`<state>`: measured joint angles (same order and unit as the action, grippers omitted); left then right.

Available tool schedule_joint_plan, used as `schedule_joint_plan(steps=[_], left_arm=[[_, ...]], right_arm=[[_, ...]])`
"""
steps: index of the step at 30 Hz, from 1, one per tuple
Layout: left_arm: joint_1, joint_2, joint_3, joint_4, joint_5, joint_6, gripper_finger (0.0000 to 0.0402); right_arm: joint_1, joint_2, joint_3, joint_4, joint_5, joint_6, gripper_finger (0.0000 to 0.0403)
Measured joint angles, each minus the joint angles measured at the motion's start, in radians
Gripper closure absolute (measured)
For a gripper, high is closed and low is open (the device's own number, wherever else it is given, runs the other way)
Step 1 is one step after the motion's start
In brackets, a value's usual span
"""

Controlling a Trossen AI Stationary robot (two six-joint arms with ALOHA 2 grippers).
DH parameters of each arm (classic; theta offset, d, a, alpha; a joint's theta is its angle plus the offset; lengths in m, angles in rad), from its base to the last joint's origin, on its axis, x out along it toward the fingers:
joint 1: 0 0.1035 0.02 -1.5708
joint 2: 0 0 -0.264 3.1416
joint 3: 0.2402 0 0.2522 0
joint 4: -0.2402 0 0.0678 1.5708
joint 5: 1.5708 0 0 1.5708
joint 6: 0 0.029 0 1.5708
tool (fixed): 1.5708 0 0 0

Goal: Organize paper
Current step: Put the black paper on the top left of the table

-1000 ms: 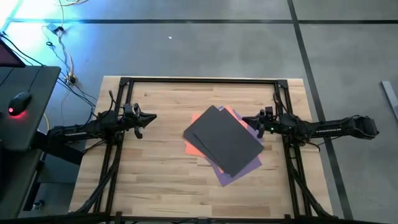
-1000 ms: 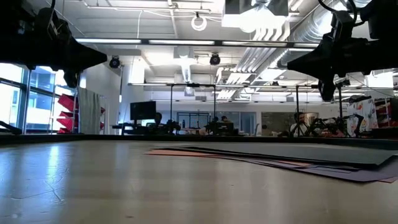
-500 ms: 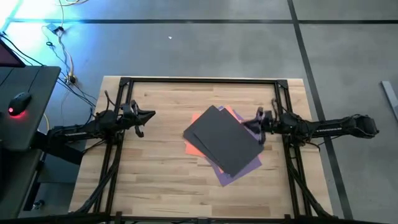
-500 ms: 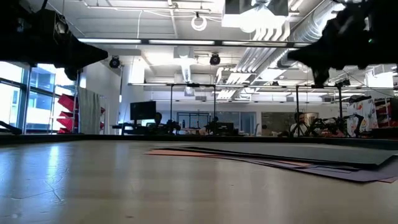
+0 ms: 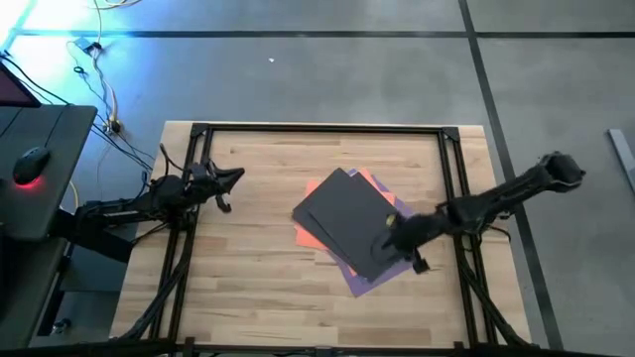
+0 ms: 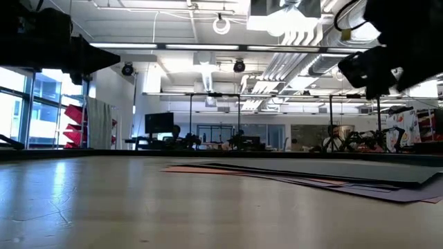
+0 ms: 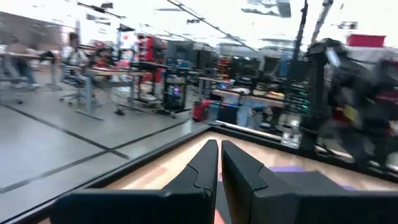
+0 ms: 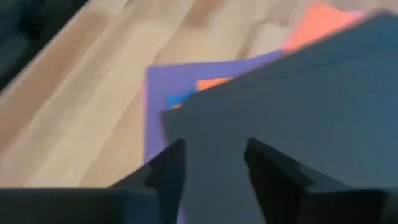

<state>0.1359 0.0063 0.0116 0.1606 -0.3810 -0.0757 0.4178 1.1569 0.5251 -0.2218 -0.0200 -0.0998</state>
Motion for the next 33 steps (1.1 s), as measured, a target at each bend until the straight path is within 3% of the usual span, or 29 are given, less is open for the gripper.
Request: schedule_joint_plan(steps=[3, 7, 17, 23, 29, 33], left_arm=[[0.011, 0.0, 0.0, 0.049, -0.013, 0.023, 0.0401], [0.037, 0.0, 0.0, 0.101, -0.035, 0.036, 0.0401], [0.076, 0.03, 0.0, 0.101, 0.005, 0.025, 0.0401], [0.075, 0.136, 0.0, 0.141, 0.094, -0.031, 0.0401], [0.051, 0.292, 0.001, 0.234, 0.173, -0.079, 0.0401], [0.007, 0.419, 0.001, 0.345, 0.187, -0.087, 0.0401]], right_arm=[[0.084, 0.129, -0.004, 0.06, 0.119, -0.05, 0.0183], [0.155, 0.275, -0.003, 0.213, 0.196, -0.066, 0.018], [0.194, 0.517, 0.001, 0.483, 0.385, -0.036, 0.0227], [0.161, 0.581, 0.0, 0.555, 0.495, 0.0, 0.0284], [0.081, 0.596, -0.001, 0.559, 0.479, 0.076, 0.037], [0.047, 0.598, 0.033, 0.589, 0.326, 0.074, 0.0397]])
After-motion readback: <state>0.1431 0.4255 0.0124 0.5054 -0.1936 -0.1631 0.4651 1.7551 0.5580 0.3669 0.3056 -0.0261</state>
